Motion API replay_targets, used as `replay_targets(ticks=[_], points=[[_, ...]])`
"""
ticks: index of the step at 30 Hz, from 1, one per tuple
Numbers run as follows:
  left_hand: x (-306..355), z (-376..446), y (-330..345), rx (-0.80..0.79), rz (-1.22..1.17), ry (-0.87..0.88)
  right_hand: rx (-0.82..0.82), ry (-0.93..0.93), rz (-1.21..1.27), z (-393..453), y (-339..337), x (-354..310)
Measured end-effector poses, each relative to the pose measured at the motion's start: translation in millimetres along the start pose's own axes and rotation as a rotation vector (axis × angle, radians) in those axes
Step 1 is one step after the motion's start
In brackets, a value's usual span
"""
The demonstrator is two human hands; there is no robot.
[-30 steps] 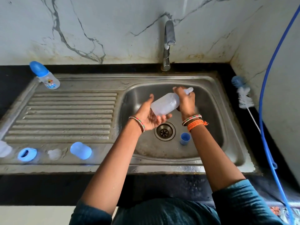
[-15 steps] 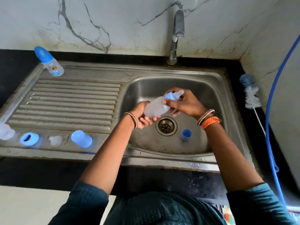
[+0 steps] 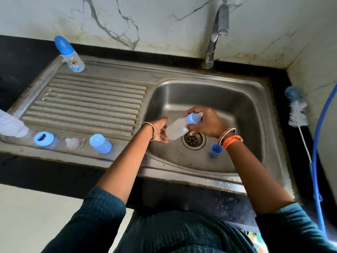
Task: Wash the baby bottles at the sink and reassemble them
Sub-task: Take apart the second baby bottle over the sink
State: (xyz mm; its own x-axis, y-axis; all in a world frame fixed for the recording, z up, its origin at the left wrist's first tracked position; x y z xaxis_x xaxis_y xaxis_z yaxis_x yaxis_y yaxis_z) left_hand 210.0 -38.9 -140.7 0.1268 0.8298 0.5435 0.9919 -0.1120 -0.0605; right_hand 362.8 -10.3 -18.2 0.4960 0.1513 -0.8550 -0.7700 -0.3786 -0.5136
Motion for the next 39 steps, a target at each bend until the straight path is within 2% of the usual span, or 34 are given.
replay_targets(ticks=[2,4,7,10,17,23,25,27,30,32,34,36,39], points=[[20,1,-24,0.250,0.140,0.170,-0.075,-0.014,-0.186,4,20,6],[32,0,-37,0.317,0.066,0.268,-0.213,-0.022,-0.309,5,55,17],[34,-6,-38,0.246,0.003,0.277,-0.346,-0.007,-0.423,3,95,36],[30,-15,-30,0.140,0.042,0.263,-0.421,0.004,-0.494,2,114,47],[17,-15,-14,0.077,0.051,0.220,-0.462,0.031,-0.497,4,117,53],[26,-18,-11,0.092,0.050,0.270,-0.346,0.080,-0.427,7,88,50],[30,-27,-6,0.067,0.064,0.294,-0.280,0.091,-0.305,7,74,43],[41,-41,5,-0.028,0.027,0.346,-0.165,0.067,-0.138,11,53,29],[73,-73,21,-0.166,-0.105,0.522,-0.009,0.038,-0.008,20,16,3],[100,-95,24,-0.148,-0.114,0.666,0.089,0.013,0.002,25,-10,-16],[120,-115,28,-0.125,-0.110,0.738,0.182,-0.033,0.074,26,-34,-38],[135,-129,32,-0.118,-0.112,0.766,0.198,-0.091,0.154,24,-47,-57],[149,-144,31,-0.066,-0.173,0.808,0.085,-0.066,0.339,16,-53,-72]])
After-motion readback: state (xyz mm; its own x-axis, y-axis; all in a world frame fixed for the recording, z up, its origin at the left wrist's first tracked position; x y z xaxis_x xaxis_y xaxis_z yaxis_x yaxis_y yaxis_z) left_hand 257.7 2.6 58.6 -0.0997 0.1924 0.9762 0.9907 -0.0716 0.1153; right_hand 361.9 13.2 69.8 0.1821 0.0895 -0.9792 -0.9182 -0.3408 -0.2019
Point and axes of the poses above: each hand's wrist, its own z-axis towards the middle knuckle, its own y-axis out of the palm, x = y × z, the point moved 9 cm from there along z, towards the middle knuckle, and after that the axes turned 7 degrees about z, right-handed, at the moved point
